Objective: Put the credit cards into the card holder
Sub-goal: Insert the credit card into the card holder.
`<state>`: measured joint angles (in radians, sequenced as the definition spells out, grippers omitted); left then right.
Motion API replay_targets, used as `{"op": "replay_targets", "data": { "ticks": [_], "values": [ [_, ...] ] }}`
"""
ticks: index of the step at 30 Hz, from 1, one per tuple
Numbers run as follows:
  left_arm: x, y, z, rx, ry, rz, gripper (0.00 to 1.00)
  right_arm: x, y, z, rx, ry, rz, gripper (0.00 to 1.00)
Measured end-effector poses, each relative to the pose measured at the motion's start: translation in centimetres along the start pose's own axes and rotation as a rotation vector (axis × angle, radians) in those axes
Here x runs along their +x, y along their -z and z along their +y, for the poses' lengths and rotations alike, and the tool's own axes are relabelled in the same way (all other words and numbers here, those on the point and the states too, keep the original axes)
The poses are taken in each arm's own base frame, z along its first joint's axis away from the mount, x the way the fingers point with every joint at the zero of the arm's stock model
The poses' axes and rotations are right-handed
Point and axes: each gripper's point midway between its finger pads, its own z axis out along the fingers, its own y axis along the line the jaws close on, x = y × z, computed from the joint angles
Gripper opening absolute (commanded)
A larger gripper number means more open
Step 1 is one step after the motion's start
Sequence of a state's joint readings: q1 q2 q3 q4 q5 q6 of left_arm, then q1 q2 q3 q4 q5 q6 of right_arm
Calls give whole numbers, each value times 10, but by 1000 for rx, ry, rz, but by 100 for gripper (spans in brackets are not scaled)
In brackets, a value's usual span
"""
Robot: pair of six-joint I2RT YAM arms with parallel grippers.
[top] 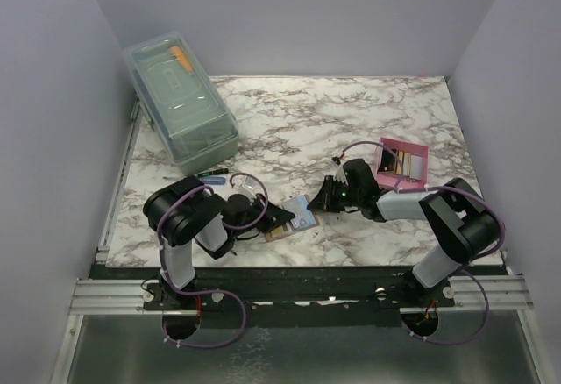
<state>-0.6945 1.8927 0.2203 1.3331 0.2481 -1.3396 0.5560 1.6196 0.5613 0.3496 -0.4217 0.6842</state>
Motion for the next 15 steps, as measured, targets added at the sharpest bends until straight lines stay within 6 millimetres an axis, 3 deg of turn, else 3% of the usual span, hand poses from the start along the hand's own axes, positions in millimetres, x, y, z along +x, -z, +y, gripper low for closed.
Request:
{"op": "replay_targets", "data": {
  "ticks": [10, 12, 15],
  "values": [
    [0, -16, -5, -33, -7, 35, 0, -4, 1, -3, -2, -27, -22, 8],
    [1, -16, -5, -34, -6, 35, 6, -4, 1, -3, -2, -28, -23, 8],
    [1, -16, -5, -42, -9, 38, 23, -4, 1, -3, 0, -29, -24, 8]
  ]
}}
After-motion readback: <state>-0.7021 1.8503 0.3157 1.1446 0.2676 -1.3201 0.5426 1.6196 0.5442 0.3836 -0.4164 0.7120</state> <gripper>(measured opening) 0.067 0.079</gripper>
